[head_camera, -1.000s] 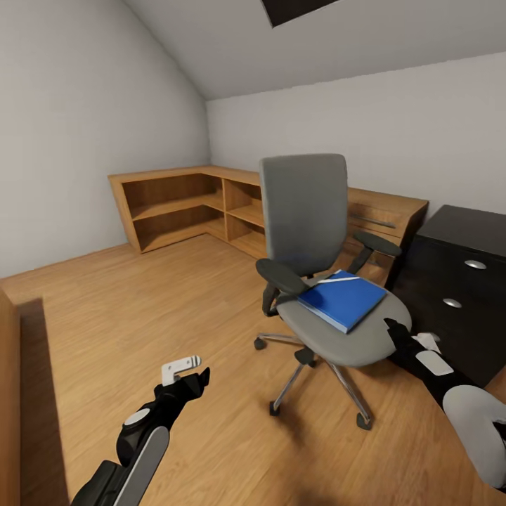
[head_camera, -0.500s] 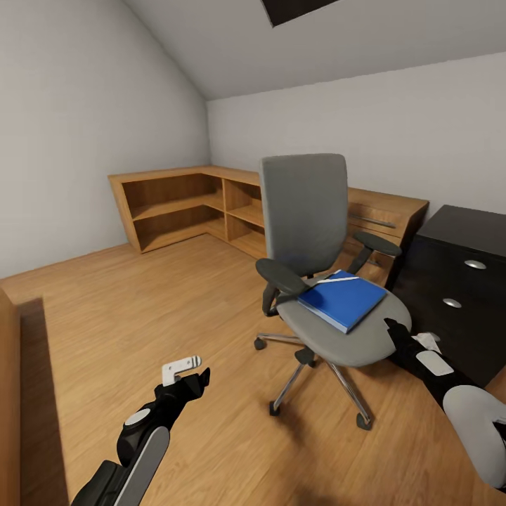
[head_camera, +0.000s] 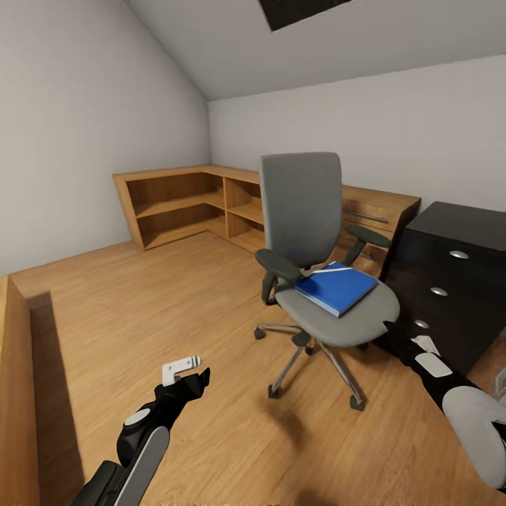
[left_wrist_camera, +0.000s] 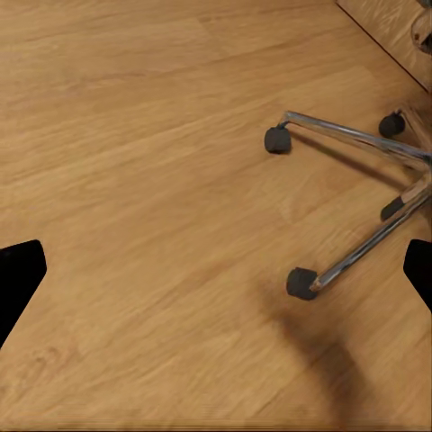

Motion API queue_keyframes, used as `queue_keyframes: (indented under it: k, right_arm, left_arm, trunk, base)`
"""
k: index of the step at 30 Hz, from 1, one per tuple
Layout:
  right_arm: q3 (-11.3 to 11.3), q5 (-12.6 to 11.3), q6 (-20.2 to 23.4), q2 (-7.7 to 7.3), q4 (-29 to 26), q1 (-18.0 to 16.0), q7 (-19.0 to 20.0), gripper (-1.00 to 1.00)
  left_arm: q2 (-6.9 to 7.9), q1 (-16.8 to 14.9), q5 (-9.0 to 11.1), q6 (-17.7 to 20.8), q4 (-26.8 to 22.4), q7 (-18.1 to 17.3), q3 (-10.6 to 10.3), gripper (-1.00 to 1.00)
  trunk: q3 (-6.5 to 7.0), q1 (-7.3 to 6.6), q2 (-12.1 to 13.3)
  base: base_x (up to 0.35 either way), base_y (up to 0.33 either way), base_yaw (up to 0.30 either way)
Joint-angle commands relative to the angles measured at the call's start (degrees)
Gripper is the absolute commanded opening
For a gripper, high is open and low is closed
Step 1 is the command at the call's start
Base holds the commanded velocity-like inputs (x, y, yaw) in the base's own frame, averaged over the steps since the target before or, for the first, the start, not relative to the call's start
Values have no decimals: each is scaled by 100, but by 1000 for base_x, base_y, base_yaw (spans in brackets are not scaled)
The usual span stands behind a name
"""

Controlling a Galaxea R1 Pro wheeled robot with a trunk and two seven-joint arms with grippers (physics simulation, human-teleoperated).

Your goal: In the bedroom, organize the workspace by keeping the computer under the desk, ensuring the monitor is on the desk, placing the keyboard on the desk next to the monitor, placing the mouse on the desk next to the keyboard, moving the folder from the swivel chair onto the desk next to the mouse, stacking the notebook on top of the folder with the pen on top of the notebook, and positioning the swivel chair next to the desk.

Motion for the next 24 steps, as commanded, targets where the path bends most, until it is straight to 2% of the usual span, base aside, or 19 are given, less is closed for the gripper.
queue_keyframes:
  k: [1,8,17,24]
  right_arm:
    - [-26,-28,27,0,1,-3,17,100]
    - [-26,-46,55,0,1,-3,4,100]
    - [-31,-46,58,-3,1,-4,3,100]
    - [-35,-46,63,-9,-2,-3,2,100]
  left_arm:
    - [6,-5,59,6,-8,59,-13,100]
    - [7,-5,53,6,-8,59,-15,100]
    - [6,-5,57,6,-8,59,-15,100]
    - [5,-5,56,6,-8,59,-17,100]
  trunk:
    - [-5,-3,-2]
    - [-5,-3,-2]
    - [-7,-3,-2]
    - [-8,-3,-2]
  base:
    - [-90,0,0]
    - [-20,0,22]
    - [0,0,205]
    - [0,0,19]
